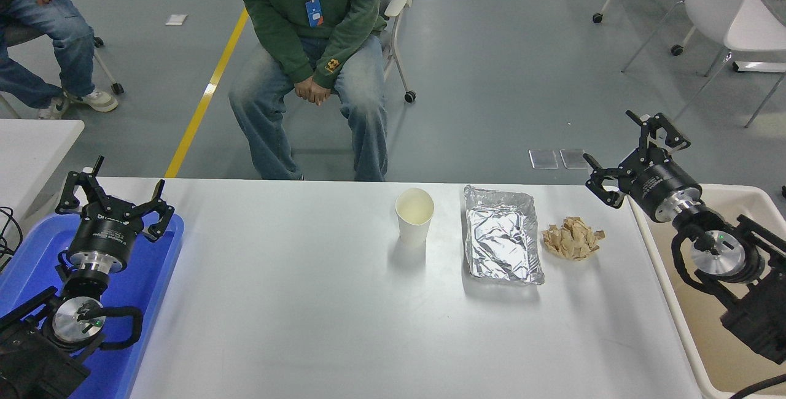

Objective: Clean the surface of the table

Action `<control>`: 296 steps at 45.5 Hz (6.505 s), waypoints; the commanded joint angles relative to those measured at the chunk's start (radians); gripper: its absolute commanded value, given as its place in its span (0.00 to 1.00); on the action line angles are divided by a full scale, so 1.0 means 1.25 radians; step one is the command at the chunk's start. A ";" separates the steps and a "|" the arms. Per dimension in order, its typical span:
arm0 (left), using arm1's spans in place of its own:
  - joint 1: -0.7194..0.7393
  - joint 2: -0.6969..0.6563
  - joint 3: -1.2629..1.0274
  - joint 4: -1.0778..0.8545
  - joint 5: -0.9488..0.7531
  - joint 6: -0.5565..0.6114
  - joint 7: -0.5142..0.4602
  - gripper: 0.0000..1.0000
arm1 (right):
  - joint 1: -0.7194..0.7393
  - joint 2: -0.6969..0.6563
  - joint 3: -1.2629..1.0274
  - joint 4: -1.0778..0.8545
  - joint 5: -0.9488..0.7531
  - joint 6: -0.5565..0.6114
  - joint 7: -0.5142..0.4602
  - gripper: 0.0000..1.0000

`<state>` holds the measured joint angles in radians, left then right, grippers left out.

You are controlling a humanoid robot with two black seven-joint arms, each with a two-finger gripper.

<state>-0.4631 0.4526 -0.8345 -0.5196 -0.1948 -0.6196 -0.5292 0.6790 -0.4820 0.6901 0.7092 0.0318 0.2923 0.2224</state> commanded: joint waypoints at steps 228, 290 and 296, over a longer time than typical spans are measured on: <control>0.000 0.000 0.000 0.000 0.000 0.000 0.000 1.00 | 0.350 0.386 -0.795 -0.107 -0.414 -0.190 -0.120 0.80; 0.000 0.000 0.000 0.000 0.000 0.000 0.000 1.00 | 0.360 0.386 -0.796 -0.086 -0.408 -0.172 -0.130 0.00; 0.000 0.000 0.000 0.000 0.000 0.000 0.000 1.00 | 0.362 0.386 -0.794 -0.084 -0.406 -0.172 -0.130 0.00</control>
<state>-0.4631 0.4525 -0.8345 -0.5198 -0.1948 -0.6197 -0.5292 1.1265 0.0000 -0.3062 0.5990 -0.4830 0.0763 0.0594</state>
